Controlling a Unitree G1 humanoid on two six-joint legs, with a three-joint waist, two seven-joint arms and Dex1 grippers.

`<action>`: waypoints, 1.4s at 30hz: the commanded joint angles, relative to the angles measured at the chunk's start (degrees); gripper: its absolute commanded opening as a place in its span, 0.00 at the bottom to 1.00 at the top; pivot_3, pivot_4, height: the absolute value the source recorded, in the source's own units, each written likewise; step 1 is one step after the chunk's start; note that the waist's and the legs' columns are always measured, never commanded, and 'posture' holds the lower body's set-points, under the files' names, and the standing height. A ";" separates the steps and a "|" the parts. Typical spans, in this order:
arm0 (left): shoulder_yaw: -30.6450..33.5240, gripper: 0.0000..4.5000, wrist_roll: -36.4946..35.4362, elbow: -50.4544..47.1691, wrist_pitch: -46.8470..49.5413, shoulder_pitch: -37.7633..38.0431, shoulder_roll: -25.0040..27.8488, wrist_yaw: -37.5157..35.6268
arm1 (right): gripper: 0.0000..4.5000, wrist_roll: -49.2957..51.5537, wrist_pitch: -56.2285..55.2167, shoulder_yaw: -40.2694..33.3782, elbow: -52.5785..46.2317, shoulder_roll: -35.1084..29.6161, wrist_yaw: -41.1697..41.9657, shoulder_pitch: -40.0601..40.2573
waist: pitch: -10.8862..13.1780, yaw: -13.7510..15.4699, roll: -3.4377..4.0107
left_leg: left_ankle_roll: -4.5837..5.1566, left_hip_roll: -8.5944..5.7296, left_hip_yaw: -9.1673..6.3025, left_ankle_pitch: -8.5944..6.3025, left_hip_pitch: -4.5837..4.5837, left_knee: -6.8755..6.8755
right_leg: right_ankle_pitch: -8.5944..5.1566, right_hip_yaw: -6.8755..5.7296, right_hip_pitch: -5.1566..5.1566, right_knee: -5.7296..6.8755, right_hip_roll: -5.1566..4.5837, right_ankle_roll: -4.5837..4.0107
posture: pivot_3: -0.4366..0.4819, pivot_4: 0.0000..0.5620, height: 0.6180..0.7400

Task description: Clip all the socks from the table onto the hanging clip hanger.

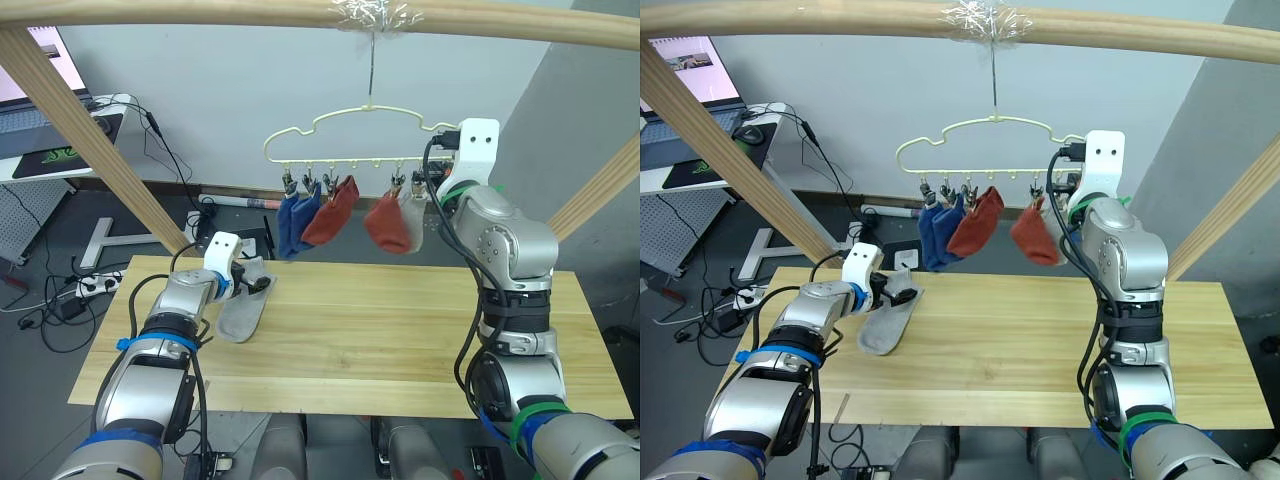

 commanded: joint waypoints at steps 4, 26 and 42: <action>-1.27 0.50 1.57 0.06 2.20 3.09 -0.41 -1.04 | 0.00 0.02 -0.12 -0.62 -3.40 -0.02 -0.33 -0.58 | 0.00 -0.14 0.00 | 0.00 0.00 0.00 0.00 0.04 0.00 | 0.00 0.01 0.03 0.02 0.00 0.00 | 0.60 0.43 1.00; -3.45 0.00 -16.57 -47.28 25.65 7.13 -10.71 -14.73 | 0.00 1.53 4.10 -1.86 -4.94 2.25 -0.89 -2.05 | 0.09 -0.52 0.00 | 0.00 -0.01 -0.10 0.01 -0.09 0.02 | 0.01 -0.05 0.00 -0.02 0.01 -0.01 | 0.59 0.43 1.00; -7.49 0.00 -11.85 -28.90 12.35 -7.92 -25.24 -7.41 | 0.00 2.33 11.40 -5.53 -6.84 4.33 -3.13 -5.52 | 0.09 -1.13 0.01 | 0.00 -0.02 -0.07 0.00 -0.10 0.00 | 0.00 -0.03 -0.02 -0.07 0.01 0.00 | 0.54 0.41 1.00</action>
